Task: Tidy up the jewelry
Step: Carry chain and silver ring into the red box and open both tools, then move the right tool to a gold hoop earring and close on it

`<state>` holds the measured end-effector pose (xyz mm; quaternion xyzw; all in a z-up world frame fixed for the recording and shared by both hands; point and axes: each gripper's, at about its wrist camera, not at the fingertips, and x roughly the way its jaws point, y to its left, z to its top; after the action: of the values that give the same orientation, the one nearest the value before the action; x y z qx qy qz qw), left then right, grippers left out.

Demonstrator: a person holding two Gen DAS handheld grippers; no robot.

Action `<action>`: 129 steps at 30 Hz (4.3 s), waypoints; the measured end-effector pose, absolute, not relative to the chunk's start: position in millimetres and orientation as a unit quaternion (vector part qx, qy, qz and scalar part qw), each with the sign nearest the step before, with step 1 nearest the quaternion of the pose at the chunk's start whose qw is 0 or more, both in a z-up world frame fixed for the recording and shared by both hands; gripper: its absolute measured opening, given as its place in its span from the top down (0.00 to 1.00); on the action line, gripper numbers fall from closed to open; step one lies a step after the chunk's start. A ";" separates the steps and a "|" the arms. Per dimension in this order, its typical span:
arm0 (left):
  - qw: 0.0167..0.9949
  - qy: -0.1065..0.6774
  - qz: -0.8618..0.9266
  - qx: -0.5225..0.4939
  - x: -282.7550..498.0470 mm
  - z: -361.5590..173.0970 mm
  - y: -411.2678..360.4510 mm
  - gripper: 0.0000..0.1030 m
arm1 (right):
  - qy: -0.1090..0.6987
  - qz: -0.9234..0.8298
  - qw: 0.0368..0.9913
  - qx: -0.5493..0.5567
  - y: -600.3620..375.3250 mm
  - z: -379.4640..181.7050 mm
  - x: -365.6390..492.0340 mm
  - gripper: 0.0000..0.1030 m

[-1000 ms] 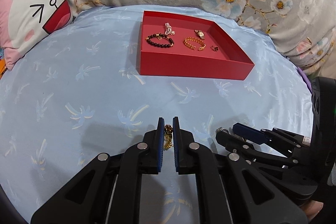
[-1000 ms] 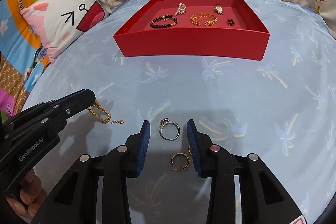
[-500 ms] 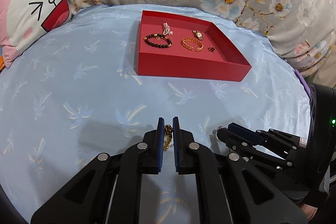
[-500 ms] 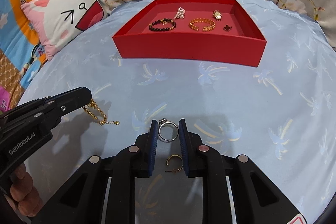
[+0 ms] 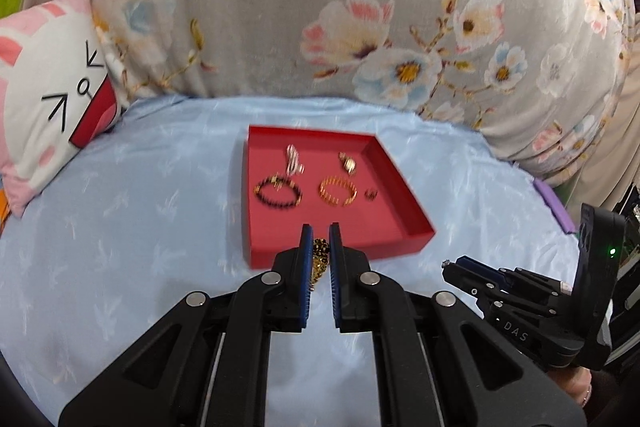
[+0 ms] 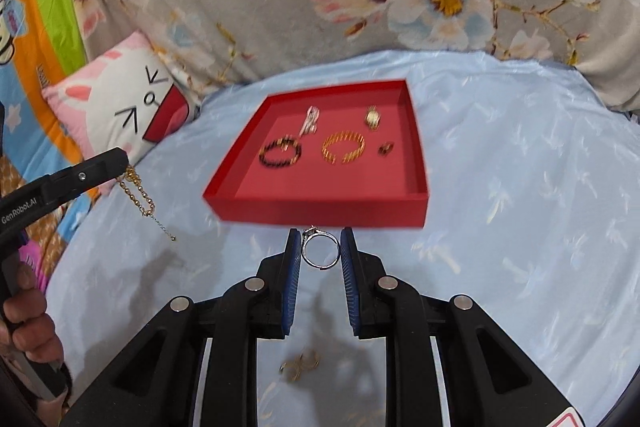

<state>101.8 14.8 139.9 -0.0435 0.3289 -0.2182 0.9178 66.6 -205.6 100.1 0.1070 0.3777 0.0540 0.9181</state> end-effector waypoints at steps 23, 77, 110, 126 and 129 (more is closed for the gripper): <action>0.887 0.399 -0.214 -0.092 252.7 74.4 -26.4 0.93 | 0.428 0.032 0.896 0.115 -230.8 45.1 217.9 0.82; 0.886 0.430 -0.173 -0.032 44.3 17.2 2.1 0.60 | 0.461 0.050 0.884 0.060 -166.2 15.0 14.5 0.73; 0.880 0.432 -0.195 -0.023 33.5 17.2 -11.5 0.60 | 0.459 0.057 0.883 0.076 -169.7 12.6 24.2 0.87; 0.878 0.433 -0.201 -0.025 35.2 16.8 -12.2 0.60 | 0.453 0.040 0.888 0.066 -171.3 13.0 32.6 0.85; 0.875 0.433 -0.213 -0.022 34.8 17.1 -18.1 0.56 | 0.449 0.026 0.890 0.082 -188.2 19.1 26.6 0.85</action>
<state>34.8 -18.1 17.1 -0.0220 0.4334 -0.2129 0.8754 26.6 -188.2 19.1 0.0817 0.4488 0.0258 0.8895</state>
